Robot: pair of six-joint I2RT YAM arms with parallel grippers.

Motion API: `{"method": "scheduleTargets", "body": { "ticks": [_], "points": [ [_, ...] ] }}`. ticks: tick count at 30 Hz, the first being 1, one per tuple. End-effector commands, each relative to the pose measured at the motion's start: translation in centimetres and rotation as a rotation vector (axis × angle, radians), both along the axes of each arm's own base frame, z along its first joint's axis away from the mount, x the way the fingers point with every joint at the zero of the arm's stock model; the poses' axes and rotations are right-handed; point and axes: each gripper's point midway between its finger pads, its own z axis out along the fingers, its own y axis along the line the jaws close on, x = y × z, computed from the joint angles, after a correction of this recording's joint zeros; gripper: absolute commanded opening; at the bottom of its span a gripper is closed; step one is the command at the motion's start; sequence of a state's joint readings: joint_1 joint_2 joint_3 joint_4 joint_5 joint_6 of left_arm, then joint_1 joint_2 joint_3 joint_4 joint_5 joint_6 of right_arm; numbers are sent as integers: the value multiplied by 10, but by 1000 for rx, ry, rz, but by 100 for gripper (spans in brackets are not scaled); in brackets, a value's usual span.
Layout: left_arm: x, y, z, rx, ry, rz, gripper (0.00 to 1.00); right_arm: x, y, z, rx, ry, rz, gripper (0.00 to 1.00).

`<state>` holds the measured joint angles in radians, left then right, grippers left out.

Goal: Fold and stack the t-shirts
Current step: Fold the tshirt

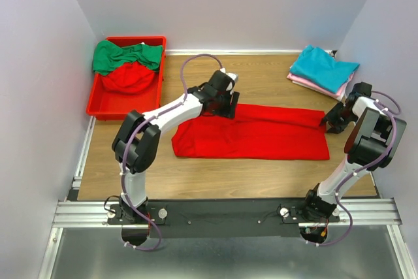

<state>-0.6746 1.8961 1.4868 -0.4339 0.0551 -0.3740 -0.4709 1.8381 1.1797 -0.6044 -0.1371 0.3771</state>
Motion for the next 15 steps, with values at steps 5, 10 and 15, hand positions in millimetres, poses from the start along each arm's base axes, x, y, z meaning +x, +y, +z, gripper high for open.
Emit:
{"method": "scheduleTargets", "body": {
  "ticks": [5,10,15],
  "points": [
    [-47,-18,1,67,-7,-105,64,-15,-9,-8,-46,57,-36,41],
    [-80,-22,-6,103,26,-169,56,-16,-14,3,-85,42,-46,33],
    [-105,-11,-36,157,114,-190,46,-16,-13,9,-82,29,-47,25]
  ]
}}
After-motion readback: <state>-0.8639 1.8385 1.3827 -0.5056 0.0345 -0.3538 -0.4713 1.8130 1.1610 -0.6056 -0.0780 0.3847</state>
